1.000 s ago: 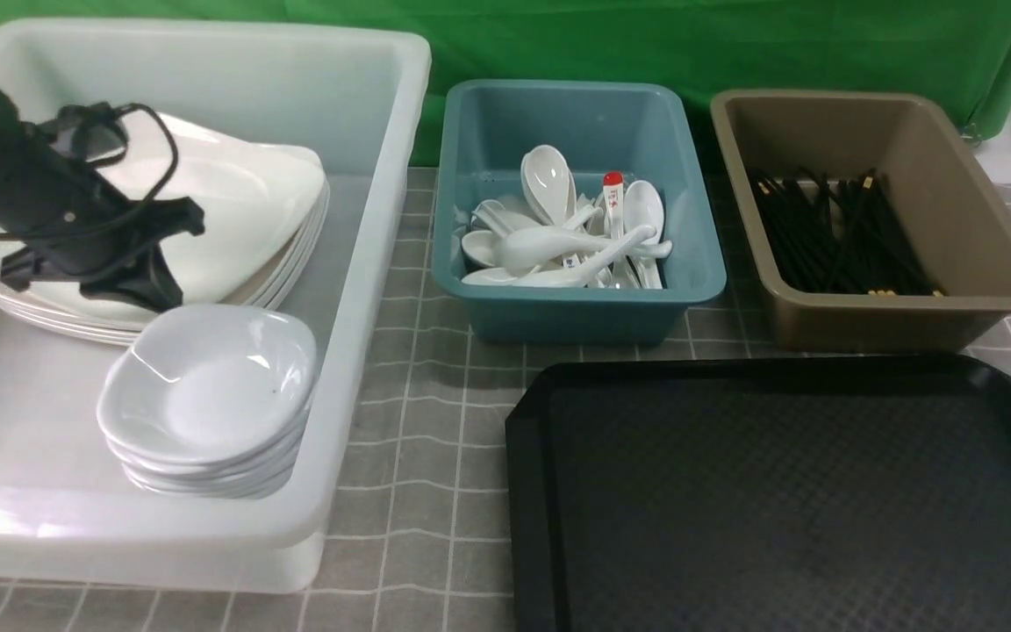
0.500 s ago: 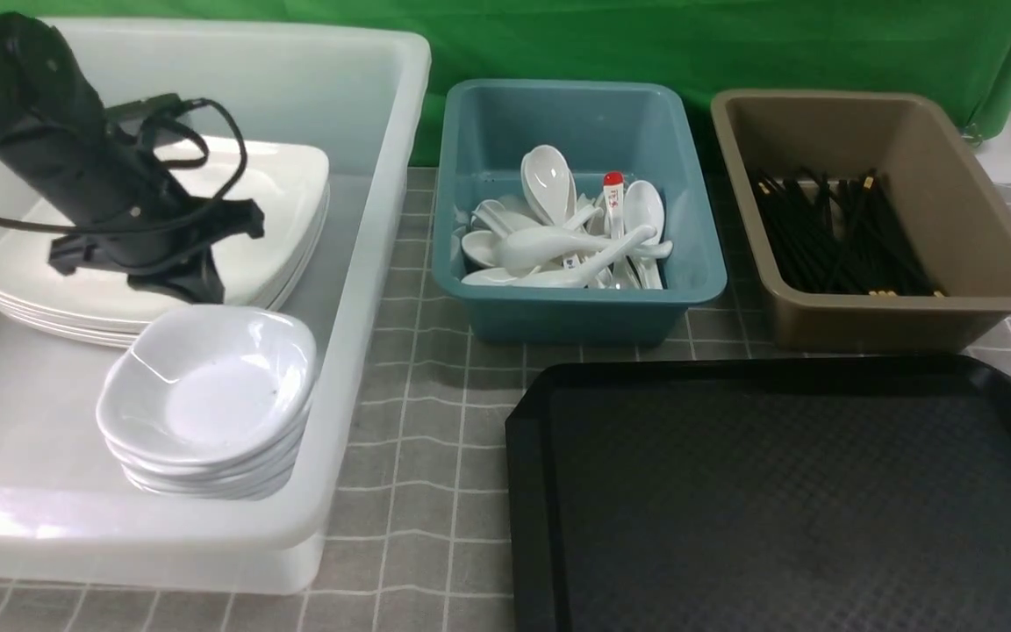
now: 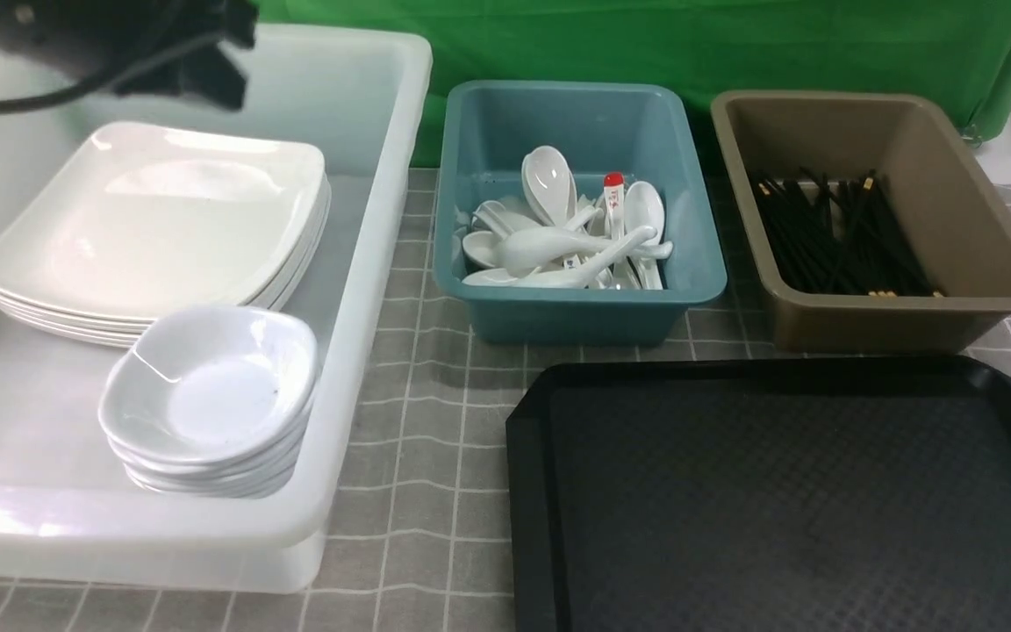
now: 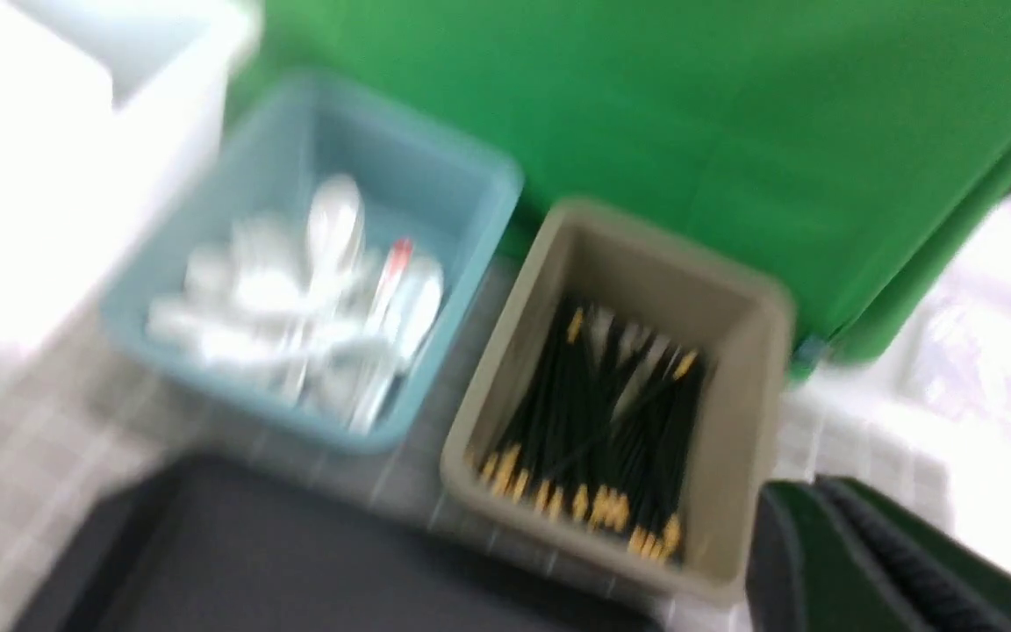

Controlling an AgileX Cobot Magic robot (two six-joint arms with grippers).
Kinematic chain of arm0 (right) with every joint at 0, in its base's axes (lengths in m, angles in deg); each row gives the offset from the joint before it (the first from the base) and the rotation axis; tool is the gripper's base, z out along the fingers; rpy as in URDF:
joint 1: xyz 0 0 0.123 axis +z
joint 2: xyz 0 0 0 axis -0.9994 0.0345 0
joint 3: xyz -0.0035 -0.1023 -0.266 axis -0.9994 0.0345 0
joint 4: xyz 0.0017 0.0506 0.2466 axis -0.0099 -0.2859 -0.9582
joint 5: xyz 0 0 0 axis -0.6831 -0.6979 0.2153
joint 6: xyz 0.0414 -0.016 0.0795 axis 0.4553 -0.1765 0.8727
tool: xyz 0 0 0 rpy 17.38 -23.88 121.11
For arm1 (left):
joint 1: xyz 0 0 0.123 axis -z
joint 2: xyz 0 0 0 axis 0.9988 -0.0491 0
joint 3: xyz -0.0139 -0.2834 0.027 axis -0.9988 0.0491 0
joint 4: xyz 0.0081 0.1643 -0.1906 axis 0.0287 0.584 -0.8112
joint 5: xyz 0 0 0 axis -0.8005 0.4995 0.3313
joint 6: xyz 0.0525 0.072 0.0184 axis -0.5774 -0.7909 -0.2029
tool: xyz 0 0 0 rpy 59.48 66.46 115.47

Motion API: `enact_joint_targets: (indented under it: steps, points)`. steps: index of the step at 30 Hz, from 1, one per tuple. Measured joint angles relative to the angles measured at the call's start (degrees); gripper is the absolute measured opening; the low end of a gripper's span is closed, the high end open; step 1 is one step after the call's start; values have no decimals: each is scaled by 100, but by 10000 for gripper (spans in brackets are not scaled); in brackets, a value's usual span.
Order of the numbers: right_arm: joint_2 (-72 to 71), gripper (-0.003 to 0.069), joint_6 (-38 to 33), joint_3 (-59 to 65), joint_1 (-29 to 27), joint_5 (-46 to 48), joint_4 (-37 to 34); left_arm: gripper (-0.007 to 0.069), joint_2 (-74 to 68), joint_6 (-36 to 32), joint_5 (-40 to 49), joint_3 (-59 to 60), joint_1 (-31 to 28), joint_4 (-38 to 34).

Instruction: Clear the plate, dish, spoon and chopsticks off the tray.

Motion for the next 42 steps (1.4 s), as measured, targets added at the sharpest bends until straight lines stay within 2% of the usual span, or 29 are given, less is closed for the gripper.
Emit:
enact_joint_targets:
  steps: [4,8,14,18,23,27,31,42]
  points:
    - [-1481,31,547,1167,-7,-1080,315,4,1143,-33,-308,638,751,-39]
    - [-3234,31,1394,3115,-17,-2527,534,4,2592,315,-1073,1974,1353,-59]
    - [-4955,31,1841,5285,-17,-4093,557,4,4465,940,-2475,4159,1468,19]
    - [-5206,36,2053,6264,-17,-4847,564,4,5544,1240,-3474,5632,1479,41]
    - [-5071,48,2178,6535,-17,-5069,558,4,6195,1358,-4508,6633,1493,16]
    - [-5071,59,2224,6535,-17,-5189,558,4,6280,1375,-4977,6916,1493,16]
    - [-5071,69,2236,6537,-17,-5191,558,5,6280,1375,-5030,6945,1493,191]
    - [-5071,106,2242,6541,-17,-5191,558,4,6280,1397,-5039,6956,1493,1330]
